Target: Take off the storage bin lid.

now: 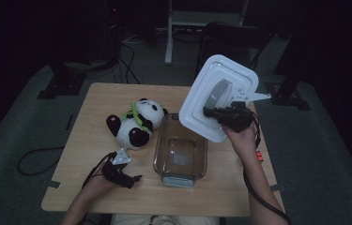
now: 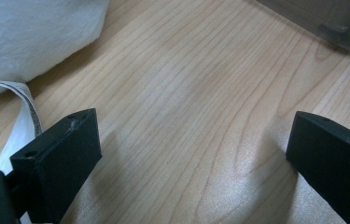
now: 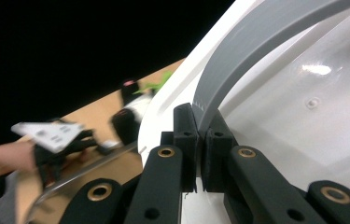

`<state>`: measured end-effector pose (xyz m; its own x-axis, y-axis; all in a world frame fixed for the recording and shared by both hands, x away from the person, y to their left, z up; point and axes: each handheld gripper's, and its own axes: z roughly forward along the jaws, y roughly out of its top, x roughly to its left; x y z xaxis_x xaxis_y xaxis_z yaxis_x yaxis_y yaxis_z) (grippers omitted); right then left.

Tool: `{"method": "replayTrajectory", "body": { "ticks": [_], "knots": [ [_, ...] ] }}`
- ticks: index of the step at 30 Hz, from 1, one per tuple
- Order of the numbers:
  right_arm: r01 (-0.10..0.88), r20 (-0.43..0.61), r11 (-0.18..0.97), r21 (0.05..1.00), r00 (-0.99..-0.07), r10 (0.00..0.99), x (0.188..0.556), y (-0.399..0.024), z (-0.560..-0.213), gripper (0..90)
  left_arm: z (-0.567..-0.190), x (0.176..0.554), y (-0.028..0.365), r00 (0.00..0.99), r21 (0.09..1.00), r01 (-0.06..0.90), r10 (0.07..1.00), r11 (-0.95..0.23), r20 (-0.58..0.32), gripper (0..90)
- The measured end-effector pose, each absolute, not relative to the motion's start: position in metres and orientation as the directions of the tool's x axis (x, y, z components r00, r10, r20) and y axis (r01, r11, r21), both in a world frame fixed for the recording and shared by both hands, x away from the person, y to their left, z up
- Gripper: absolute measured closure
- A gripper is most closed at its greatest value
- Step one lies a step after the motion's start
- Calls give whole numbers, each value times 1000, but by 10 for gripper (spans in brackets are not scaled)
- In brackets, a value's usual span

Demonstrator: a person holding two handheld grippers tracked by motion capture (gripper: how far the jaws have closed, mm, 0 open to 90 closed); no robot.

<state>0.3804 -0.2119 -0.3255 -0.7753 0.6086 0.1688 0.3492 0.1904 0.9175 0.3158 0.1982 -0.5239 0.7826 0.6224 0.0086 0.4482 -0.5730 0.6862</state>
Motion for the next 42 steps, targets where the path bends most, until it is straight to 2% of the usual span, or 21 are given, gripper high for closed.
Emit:
{"method": "replayTrajectory", "body": {
  "ticks": [10, 18, 26, 42],
  "knots": [
    [400, 196, 116, 909, -657, 728, 429, -245, -337, 868, -524, 316, 198, 783, 685, 450, 623, -573, 7, 37],
    [474, 257, 50, 879, -561, 787, 461, -260, -369, 867, -524, 316, 198, 784, 686, 446, 621, -575, 12, 36],
    [546, 337, -16, 838, -494, 801, 479, -256, -414, 867, -524, 316, 198, 784, 685, 447, 621, -575, 11, 37],
    [639, 391, -11, 769, -457, 799, 497, -235, -473, 866, -524, 316, 198, 784, 685, 447, 621, -575, 10, 37]
  ]
}}
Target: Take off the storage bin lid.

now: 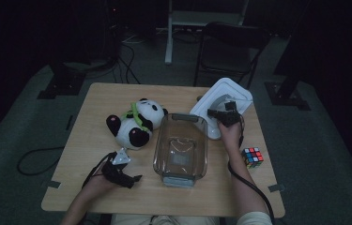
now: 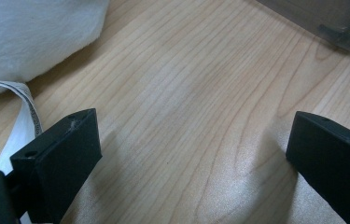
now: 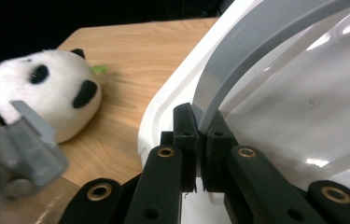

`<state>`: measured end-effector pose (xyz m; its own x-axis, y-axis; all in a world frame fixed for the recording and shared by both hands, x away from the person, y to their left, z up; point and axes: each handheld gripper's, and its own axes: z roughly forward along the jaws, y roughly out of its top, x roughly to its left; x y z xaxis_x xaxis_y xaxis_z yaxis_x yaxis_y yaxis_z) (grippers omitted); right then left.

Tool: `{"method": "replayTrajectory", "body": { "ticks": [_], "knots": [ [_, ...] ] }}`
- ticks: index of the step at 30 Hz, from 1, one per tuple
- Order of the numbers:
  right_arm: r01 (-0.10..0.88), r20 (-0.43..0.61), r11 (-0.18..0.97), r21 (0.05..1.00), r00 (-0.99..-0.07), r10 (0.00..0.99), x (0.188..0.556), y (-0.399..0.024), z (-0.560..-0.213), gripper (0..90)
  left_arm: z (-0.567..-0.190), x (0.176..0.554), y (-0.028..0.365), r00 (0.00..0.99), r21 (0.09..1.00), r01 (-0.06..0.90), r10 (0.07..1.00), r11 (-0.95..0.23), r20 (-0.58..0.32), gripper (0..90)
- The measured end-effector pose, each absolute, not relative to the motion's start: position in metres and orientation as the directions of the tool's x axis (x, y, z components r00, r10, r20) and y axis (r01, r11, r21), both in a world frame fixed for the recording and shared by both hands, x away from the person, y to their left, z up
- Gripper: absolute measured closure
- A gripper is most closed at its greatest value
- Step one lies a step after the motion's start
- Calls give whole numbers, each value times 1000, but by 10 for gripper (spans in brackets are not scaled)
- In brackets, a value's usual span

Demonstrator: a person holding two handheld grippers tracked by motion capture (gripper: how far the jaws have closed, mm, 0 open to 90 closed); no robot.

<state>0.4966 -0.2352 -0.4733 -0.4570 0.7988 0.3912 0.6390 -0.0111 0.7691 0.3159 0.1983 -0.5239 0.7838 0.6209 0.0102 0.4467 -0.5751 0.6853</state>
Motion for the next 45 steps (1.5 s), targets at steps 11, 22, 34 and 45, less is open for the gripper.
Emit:
{"method": "replayTrajectory", "body": {
  "ticks": [11, 22, 34, 45],
  "knots": [
    [693, 473, -63, 718, -421, 774, 507, -240, -501, 855, -524, 316, 198, 783, 686, 449, 622, -573, 8, 37],
    [741, 502, -97, 664, -346, 792, 517, -249, -520, 758, -524, 316, 198, 783, 686, 448, 622, -573, 8, 37],
    [736, 378, -40, 676, -300, 876, 512, -248, -503, 556, -524, 316, 198, 783, 686, 448, 622, -573, 8, 37],
    [693, 300, -12, 721, -296, 907, 497, -246, -480, 264, -524, 316, 198, 784, 685, 446, 621, -575, 10, 37]
  ]
}}
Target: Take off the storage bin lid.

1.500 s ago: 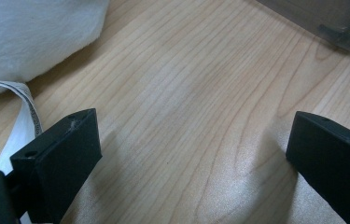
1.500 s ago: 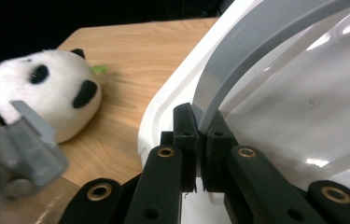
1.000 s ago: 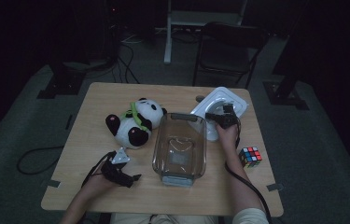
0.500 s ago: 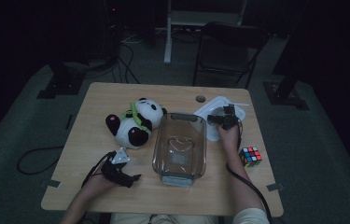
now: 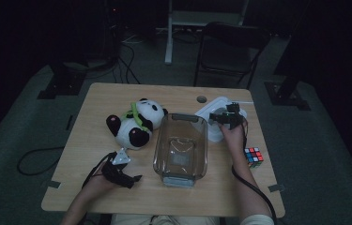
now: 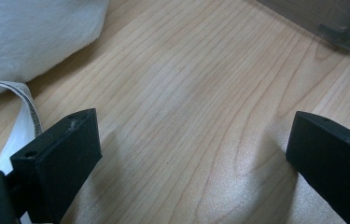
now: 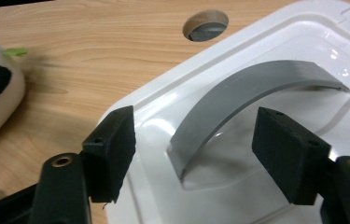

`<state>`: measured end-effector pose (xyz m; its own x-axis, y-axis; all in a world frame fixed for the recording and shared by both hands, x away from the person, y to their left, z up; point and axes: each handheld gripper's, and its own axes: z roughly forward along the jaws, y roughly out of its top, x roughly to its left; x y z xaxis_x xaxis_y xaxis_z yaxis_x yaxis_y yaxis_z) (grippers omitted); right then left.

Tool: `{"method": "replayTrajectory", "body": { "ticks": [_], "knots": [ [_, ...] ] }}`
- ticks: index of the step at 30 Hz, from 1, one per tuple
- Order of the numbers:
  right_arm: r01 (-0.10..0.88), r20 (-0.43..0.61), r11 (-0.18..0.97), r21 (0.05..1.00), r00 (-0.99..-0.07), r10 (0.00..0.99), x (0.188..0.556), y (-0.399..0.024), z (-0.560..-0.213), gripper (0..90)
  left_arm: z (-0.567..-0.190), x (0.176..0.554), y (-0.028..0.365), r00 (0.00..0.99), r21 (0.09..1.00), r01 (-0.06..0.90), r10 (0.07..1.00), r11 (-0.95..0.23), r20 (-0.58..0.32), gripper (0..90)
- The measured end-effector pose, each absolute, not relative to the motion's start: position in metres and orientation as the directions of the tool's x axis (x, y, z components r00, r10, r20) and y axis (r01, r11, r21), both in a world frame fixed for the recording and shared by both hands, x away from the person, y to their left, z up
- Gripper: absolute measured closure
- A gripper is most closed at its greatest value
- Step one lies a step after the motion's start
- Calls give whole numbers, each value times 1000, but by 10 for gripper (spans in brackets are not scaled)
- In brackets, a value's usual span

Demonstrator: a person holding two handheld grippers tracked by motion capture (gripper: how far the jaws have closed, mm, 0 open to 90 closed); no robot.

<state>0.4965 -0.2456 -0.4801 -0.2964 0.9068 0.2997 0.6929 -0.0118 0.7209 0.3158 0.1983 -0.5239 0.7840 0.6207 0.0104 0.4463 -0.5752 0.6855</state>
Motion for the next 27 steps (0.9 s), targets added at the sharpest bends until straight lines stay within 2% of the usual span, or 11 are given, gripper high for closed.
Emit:
{"method": "replayTrajectory", "body": {
  "ticks": [3, 5, 10, 14, 18, 27],
  "knots": [
    [710, 316, -6, 704, -306, 898, 493, -246, -476, 223, -524, 316, 198, 784, 686, 447, 621, -575, 10, 37],
    [709, 334, 1, 705, -333, 882, 490, -247, -473, 248, -524, 316, 198, 784, 685, 446, 621, -575, 10, 37],
    [667, 315, 15, 745, -371, 874, 476, -249, -463, 123, -524, 316, 198, 784, 685, 446, 620, -576, 11, 37],
    [651, 287, 26, 759, -370, 884, 468, -249, -457, 122, -524, 316, 198, 784, 685, 446, 621, -575, 10, 37],
    [589, 194, 111, 800, -430, 882, 451, -243, -448, 120, -524, 316, 198, 784, 686, 447, 621, -575, 10, 37],
    [529, 100, 228, 817, -520, 849, 423, -237, -449, 134, -524, 316, 198, 784, 685, 447, 621, -575, 10, 37]
  ]
}}
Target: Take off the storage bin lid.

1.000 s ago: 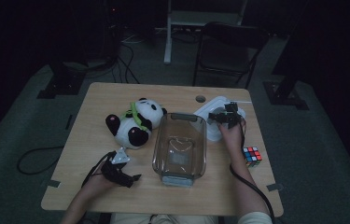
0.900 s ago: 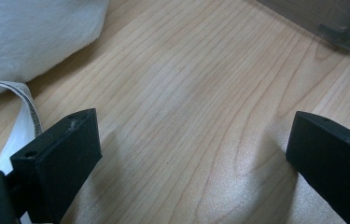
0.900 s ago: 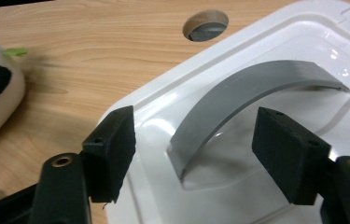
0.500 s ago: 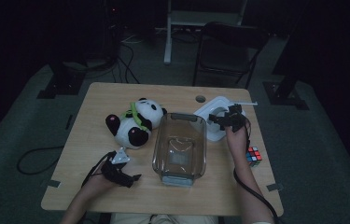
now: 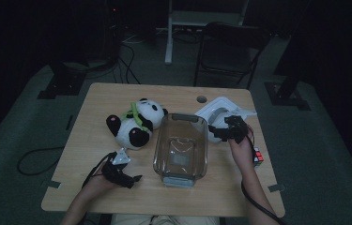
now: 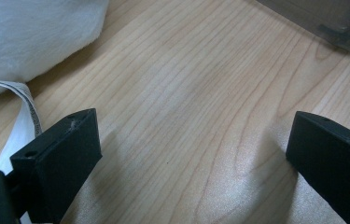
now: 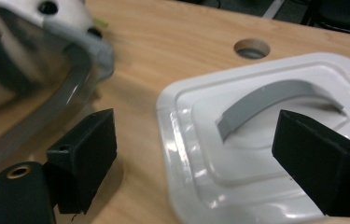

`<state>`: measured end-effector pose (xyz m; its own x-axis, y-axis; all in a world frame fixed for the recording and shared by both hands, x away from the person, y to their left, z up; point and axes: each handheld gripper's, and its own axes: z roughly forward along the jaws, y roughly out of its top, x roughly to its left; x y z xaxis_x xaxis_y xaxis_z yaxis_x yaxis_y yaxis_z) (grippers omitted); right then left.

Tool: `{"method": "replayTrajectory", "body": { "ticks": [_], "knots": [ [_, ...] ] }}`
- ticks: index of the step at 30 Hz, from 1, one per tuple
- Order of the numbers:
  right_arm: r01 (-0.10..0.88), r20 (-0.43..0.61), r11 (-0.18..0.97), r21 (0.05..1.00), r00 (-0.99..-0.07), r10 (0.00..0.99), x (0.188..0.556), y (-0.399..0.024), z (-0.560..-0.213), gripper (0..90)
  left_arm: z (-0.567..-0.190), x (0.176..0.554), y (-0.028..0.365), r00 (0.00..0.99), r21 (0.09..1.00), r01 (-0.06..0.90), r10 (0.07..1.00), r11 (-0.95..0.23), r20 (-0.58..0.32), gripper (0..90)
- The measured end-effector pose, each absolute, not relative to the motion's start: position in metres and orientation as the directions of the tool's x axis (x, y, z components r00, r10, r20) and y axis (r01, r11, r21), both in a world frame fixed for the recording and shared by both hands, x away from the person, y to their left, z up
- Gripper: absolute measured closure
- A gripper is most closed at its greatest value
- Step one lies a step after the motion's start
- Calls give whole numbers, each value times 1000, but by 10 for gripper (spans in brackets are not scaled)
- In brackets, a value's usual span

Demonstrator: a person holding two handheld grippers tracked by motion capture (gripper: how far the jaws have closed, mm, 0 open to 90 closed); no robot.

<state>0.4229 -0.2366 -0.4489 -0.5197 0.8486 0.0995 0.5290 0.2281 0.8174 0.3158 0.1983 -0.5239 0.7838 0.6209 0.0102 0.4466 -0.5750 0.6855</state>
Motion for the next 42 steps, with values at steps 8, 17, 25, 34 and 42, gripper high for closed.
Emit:
{"method": "replayTrajectory", "body": {
  "ticks": [8, 17, 25, 34, 42],
  "knots": [
    [504, 74, 256, 825, -545, 835, 402, -237, -455, 139, -524, 315, 198, 781, 688, 450, 624, -570, 6, 37],
    [502, 69, 288, 815, -579, 813, 373, -238, -474, 136, -524, 316, 198, 783, 686, 448, 622, -573, 8, 37],
    [510, 85, 321, 798, -623, 777, 353, -240, -495, 136, -524, 315, 198, 786, 685, 445, 618, -576, 9, 37],
    [496, 72, 356, 792, -655, 752, 337, -243, -511, 132, -524, 315, 198, 786, 685, 445, 618, -576, 9, 37],
    [484, 49, 407, 775, -688, 724, 328, -245, -519, 132, -524, 315, 198, 784, 686, 450, 621, -572, 4, 37]
  ]
}}
